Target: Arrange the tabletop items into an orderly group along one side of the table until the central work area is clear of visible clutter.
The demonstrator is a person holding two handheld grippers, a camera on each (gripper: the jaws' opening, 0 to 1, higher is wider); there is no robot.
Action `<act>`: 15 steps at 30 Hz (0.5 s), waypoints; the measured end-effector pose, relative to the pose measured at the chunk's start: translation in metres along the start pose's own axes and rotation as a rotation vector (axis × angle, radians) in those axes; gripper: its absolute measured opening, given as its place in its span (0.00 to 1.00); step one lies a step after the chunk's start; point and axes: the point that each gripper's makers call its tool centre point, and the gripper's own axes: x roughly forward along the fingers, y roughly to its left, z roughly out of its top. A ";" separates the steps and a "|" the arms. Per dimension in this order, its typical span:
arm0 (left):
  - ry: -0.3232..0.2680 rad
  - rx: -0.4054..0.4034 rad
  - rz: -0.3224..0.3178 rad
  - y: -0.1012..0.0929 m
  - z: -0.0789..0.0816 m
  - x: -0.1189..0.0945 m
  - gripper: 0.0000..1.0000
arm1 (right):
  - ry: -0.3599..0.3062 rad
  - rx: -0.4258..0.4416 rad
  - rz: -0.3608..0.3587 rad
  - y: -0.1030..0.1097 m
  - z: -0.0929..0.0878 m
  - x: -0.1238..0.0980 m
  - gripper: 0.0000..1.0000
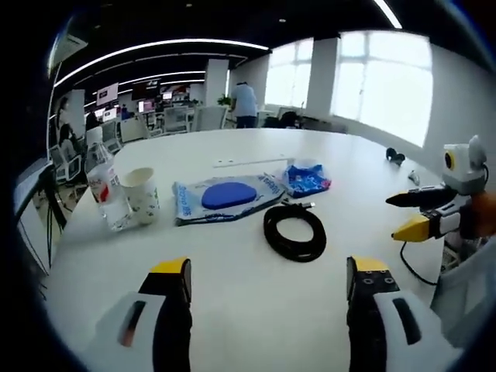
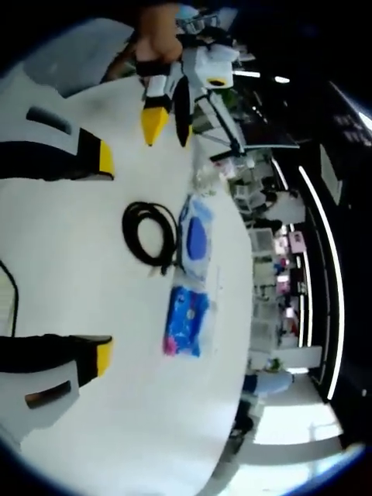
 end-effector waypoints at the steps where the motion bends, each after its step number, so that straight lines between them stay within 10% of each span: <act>1: 0.000 0.000 0.000 -0.001 -0.001 -0.002 0.83 | -0.003 -0.001 0.002 0.001 0.000 -0.002 0.82; 15: -0.043 0.032 -0.005 -0.012 0.001 -0.031 0.90 | -0.039 -0.014 0.020 0.016 -0.001 -0.024 0.92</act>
